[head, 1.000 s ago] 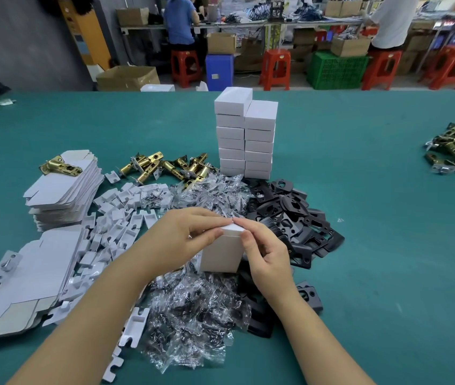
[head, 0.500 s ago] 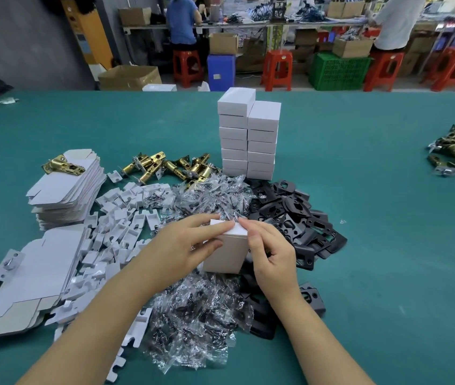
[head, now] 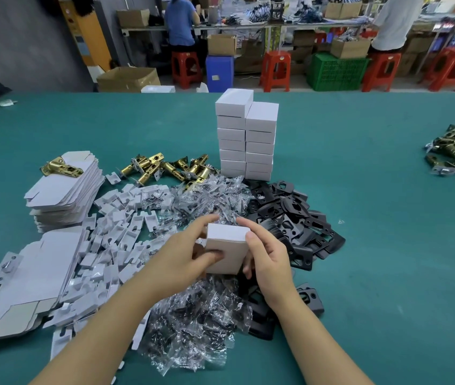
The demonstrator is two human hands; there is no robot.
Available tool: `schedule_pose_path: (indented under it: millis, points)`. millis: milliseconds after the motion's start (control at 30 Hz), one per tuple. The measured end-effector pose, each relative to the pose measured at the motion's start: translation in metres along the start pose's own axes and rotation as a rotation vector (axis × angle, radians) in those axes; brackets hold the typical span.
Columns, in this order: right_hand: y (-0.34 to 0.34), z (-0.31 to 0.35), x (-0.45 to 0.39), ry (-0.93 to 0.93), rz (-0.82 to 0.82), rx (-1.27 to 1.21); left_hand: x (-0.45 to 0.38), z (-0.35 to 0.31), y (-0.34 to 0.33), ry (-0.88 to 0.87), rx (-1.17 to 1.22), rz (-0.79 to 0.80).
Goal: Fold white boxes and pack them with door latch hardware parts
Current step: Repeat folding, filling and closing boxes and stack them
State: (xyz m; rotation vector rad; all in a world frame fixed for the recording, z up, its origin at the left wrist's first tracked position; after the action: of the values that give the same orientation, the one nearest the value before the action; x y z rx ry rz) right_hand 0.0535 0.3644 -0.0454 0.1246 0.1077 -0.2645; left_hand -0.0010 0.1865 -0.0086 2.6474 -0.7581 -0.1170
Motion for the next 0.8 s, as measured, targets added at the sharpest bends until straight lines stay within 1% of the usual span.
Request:
schedule_pose_path:
  millis: [133, 200, 233, 267, 333, 400, 467, 533, 600, 633, 700, 733, 800]
  points:
    - [0.003, 0.003, 0.0, -0.019, -0.042, -0.081, 0.004, -0.01, 0.003, -0.068, 0.059, -0.07]
    - [0.008, 0.006, -0.003, -0.075, -0.061, -0.124, 0.005, -0.022, 0.005, -0.187, 0.035, -0.106]
    - [0.011, 0.008, -0.005, -0.129, -0.042, -0.158, 0.006, -0.029, 0.005, -0.298, -0.036, -0.12]
    - [0.013, 0.009, -0.007, -0.196, 0.01, -0.213, 0.007, -0.036, 0.005, -0.43, -0.16, -0.136]
    - [0.019, 0.013, -0.008, -0.315, 0.171, -0.342, 0.008, -0.045, 0.001, -0.684, -0.46, -0.188]
    - [0.024, 0.021, -0.007, -0.365, 0.277, -0.383, 0.007, -0.049, -0.005, -0.833, -0.632, -0.224]
    - [0.025, 0.028, -0.007, -0.405, 0.267, -0.349, 0.004, -0.046, -0.01, -0.888, -0.664, -0.225]
    - [0.025, 0.033, -0.008, -0.439, 0.194, -0.36, -0.005, -0.039, -0.011, -0.831, -0.61, -0.223]
    - [0.027, 0.039, -0.015, -0.463, 0.084, -0.399, -0.02, -0.03, -0.007, -0.645, -0.442, -0.267]
    - [0.029, 0.043, -0.021, -0.467, 0.02, -0.417, -0.028, -0.025, -0.004, -0.509, -0.301, -0.297]
    - [0.037, 0.053, -0.037, -0.443, -0.109, -0.423, -0.044, -0.015, 0.0, -0.246, 0.073, -0.399]
    - [0.041, 0.06, -0.046, -0.422, -0.177, -0.409, -0.05, -0.008, -0.001, -0.148, 0.242, -0.469]
    - [0.048, 0.076, -0.07, -0.362, -0.301, -0.377, -0.058, 0.003, -0.009, -0.019, 0.452, -0.566]
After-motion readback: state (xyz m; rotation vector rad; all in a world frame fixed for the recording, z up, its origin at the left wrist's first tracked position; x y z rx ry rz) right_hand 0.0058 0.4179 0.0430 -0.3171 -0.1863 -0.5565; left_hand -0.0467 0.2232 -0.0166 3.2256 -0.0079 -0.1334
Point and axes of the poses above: each hand's wrist, its own x-axis away from the middle knuckle, its own y-axis out of the back of the hand, z = x × y, the point moved 1 cm from there along -x, towards the middle knuckle, and after that the axes turned 14 degrees about x, right-handed, at the moved point
